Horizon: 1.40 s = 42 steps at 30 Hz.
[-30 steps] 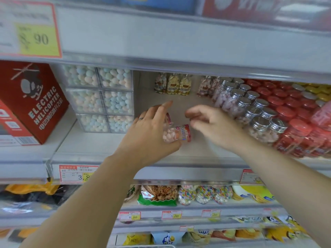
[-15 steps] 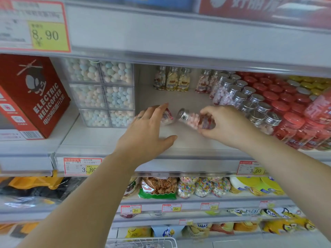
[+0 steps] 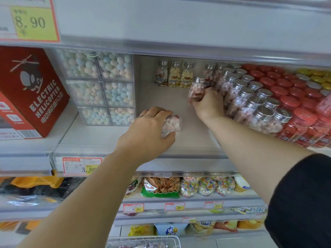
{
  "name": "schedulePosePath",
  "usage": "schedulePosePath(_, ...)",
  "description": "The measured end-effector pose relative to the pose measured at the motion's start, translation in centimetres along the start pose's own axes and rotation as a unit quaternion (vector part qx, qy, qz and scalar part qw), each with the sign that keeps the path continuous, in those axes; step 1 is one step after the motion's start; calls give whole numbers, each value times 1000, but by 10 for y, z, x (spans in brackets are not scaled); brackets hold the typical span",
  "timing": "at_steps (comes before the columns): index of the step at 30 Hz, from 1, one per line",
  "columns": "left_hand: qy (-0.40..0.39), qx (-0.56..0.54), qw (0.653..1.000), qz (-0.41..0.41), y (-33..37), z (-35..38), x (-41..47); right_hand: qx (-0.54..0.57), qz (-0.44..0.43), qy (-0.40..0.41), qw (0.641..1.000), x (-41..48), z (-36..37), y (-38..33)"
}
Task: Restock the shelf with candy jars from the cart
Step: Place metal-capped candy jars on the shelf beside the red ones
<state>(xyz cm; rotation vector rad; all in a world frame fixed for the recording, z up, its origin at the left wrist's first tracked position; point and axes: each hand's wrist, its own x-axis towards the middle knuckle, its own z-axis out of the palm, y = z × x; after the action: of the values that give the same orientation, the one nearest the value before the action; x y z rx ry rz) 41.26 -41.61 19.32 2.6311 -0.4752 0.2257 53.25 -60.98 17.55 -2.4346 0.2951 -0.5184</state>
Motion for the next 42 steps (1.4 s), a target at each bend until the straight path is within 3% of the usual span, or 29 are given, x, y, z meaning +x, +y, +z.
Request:
schedulePosePath(4,1,-8,1000,1,0,-1,0,28,-52,-35,998,-35,-29,3)
schedulePosePath(9,2,-10,1000,4,0,0,0,-125,-209,-100,965,-61,-45,-6)
schedulePosePath(13,4,-9,1000,2,0,0,-1,-146,-185,-155,959,-44,-26,-12)
schedulePosePath(24,16,-18,1000,5,-1,1,-1,-180,-101,-161,965,-6,-8,-9)
schedulePosePath(42,22,-20,999,11,-1,2,-1,-237,-82,-169,953,5,4,-20)
